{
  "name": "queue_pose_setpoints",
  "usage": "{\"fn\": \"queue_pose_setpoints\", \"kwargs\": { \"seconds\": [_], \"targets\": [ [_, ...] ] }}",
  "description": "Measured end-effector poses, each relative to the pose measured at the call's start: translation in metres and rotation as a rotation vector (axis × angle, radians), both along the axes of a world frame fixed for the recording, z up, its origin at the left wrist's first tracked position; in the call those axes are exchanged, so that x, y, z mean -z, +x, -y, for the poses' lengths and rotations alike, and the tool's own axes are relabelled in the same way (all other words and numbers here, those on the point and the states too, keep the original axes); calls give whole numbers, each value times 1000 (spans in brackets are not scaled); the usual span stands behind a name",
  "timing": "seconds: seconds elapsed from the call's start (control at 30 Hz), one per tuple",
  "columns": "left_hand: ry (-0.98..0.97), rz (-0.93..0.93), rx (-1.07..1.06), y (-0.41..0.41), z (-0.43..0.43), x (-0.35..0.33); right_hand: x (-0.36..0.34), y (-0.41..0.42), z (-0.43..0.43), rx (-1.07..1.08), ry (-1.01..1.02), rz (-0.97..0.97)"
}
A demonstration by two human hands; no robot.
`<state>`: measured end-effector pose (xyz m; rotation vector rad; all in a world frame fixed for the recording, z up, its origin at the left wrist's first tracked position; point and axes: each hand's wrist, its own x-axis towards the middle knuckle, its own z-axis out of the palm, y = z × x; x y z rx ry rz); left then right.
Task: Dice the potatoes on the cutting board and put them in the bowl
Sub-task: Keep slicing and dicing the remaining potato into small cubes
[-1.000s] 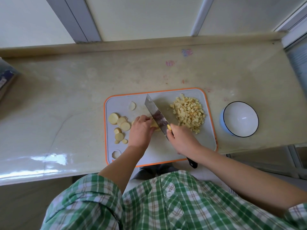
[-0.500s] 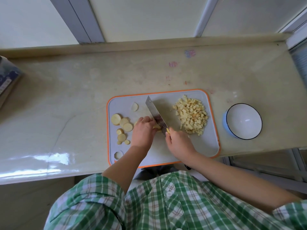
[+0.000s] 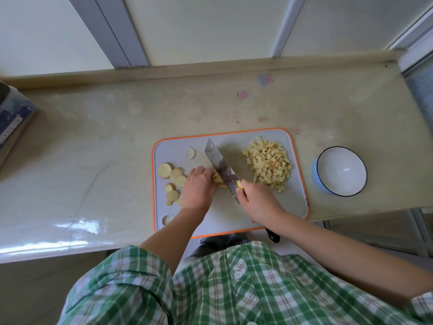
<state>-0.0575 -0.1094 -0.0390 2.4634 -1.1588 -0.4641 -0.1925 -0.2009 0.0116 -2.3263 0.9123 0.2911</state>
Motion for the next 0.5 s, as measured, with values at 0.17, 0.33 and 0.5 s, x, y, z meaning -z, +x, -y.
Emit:
{"fn": "queue_pose_setpoints", "kwargs": {
  "seconds": [0.17,0.33,0.5],
  "targets": [
    [-12,-7,-38,-1,3,0,6,3,-7,-23,-28,-7],
    [-5,8,-25,-2,5,4,16,5,-13,-47,-56,-40],
    [-26,7,-15,-1,4,6,23,7,-15,-40,-38,-41]
  ]
}}
